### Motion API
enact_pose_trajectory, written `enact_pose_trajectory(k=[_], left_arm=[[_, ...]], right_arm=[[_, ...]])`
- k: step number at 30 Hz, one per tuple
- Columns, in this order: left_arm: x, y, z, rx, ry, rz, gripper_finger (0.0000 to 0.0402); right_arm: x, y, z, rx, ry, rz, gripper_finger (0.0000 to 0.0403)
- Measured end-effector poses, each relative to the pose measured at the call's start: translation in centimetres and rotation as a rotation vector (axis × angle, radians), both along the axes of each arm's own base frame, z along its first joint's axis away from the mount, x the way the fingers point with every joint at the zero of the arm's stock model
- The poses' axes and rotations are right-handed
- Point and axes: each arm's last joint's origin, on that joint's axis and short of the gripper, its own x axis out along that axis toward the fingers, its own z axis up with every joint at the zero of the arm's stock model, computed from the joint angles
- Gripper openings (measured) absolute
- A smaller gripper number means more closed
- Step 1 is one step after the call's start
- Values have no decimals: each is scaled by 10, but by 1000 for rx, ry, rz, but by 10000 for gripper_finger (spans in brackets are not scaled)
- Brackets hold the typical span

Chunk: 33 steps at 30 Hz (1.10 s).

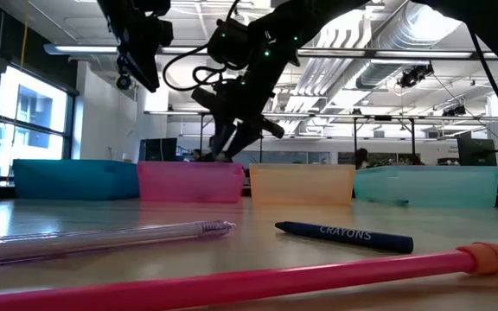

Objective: Sort crayons/erasers/pens/pencils in bins
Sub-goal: Put the green eraser into the pink bin, then put the purple pen into the green bin

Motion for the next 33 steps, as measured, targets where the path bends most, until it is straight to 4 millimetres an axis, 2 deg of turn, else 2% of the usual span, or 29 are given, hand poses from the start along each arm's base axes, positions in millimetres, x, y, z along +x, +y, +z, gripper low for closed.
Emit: enact_pose_trajectory(k=[5,9,15,23,28,33], left_arm=[[0,0,0,-6,-4,14,123],[0,0,0,-8,-5,25,123],[0,0,-2,-29,-13,71,134],[-3,-6,-27,-130,57,92,179],[4,-18,-37,-174,73,71,180],[18,-35,-38,-172,77,7,178]], right_arm=[[-1,-2,0,2,2,-4,164],[-2,-2,1,20,4,15,189],[-11,-1,12,-43,62,19,193],[-30,0,30,-113,179,5,193],[-42,2,38,-122,243,1,193],[-47,14,44,-162,310,100,193]])
